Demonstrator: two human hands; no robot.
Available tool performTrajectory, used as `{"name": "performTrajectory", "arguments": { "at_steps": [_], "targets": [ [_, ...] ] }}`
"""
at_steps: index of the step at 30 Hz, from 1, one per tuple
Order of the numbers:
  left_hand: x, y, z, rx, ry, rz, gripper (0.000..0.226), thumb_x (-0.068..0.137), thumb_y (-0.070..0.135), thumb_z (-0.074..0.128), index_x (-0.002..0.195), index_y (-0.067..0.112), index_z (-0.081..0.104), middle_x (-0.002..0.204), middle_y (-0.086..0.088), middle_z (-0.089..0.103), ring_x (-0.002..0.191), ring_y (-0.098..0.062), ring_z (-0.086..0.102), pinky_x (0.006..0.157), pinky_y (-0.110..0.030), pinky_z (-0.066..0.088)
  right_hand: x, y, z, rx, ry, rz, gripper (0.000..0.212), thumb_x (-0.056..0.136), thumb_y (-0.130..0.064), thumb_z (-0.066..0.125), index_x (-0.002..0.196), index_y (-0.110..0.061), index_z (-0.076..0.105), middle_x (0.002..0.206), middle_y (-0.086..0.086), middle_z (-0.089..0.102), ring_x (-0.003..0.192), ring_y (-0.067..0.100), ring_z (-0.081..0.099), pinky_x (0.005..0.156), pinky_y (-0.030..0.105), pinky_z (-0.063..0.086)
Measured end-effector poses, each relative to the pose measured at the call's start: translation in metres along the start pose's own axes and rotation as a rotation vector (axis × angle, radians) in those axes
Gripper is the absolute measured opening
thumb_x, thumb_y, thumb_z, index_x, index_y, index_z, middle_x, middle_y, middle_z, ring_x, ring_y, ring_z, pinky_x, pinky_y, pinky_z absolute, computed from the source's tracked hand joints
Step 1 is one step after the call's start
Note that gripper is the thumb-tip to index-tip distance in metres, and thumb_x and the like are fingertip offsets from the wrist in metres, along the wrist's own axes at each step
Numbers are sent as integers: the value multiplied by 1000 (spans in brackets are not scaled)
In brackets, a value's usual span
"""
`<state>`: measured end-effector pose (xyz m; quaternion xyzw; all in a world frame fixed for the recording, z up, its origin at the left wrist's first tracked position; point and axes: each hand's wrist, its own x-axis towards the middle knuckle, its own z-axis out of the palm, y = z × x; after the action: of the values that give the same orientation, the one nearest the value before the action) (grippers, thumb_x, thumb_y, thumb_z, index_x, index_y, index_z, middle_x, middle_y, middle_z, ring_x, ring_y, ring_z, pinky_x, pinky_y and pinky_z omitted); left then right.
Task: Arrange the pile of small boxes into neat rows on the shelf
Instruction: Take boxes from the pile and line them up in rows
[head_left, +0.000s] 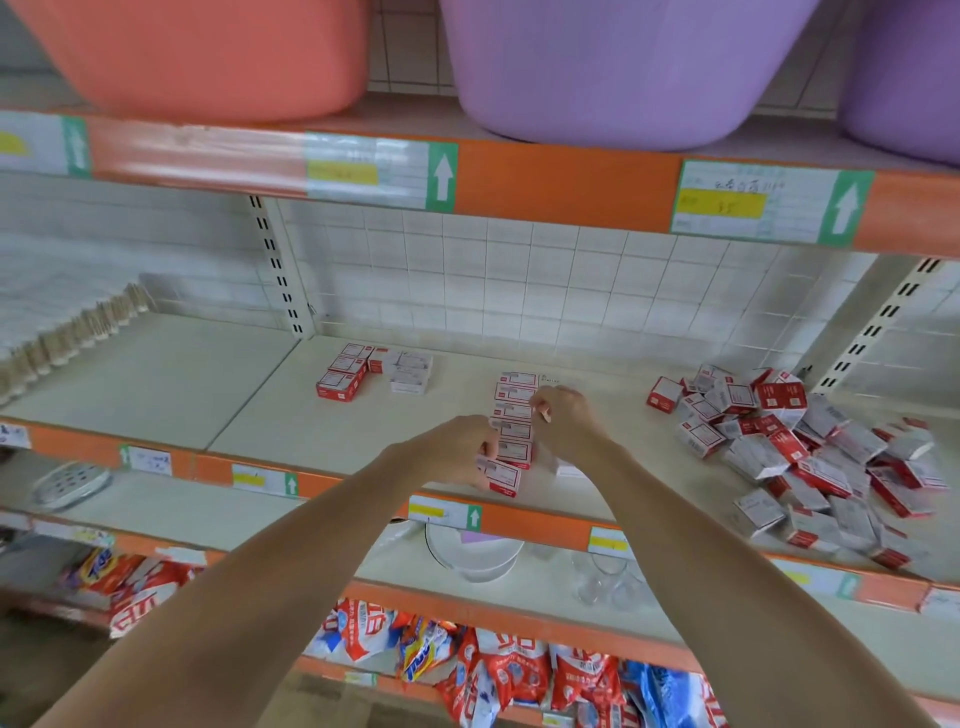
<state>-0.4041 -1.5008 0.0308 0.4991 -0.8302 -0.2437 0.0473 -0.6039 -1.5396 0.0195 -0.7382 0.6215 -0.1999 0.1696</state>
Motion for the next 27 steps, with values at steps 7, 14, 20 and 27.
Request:
{"name": "performTrajectory", "arguments": {
  "at_steps": [7, 14, 20, 27],
  "targets": [
    [1, 6, 9, 63, 57, 70, 28, 75, 15, 78, 96, 7, 61, 102, 6, 43, 89, -14, 46, 77, -21, 39, -3, 4, 2, 14, -5, -14, 23, 89, -11, 54, 108, -11, 66, 105, 6, 63, 100, 24, 58, 87, 34, 50],
    [4, 7, 8, 58, 42, 73, 29, 73, 21, 81, 89, 12, 59, 97, 7, 47, 88, -14, 47, 79, -27, 44, -5, 6, 2, 5, 2, -30, 21, 89, -10, 54, 106, -10, 66, 104, 6, 64, 100, 23, 55, 85, 32, 47],
    [8, 11, 9, 111, 6, 66, 31, 73, 27, 81, 86, 19, 54, 101, 6, 52, 95, -18, 52, 86, -35, 51, -7, 8, 1, 15, -8, -15, 19, 87, -11, 56, 103, -11, 66, 103, 5, 63, 98, 23, 57, 83, 31, 48],
    [15, 16, 3, 132, 23, 74, 25, 80, 31, 74, 92, 15, 59, 103, 5, 54, 94, -16, 52, 78, -29, 44, -9, 14, -9, -20, -113, 0, 23, 85, -16, 59, 107, -16, 66, 109, 2, 59, 100, 22, 57, 85, 32, 48]
  ]
}}
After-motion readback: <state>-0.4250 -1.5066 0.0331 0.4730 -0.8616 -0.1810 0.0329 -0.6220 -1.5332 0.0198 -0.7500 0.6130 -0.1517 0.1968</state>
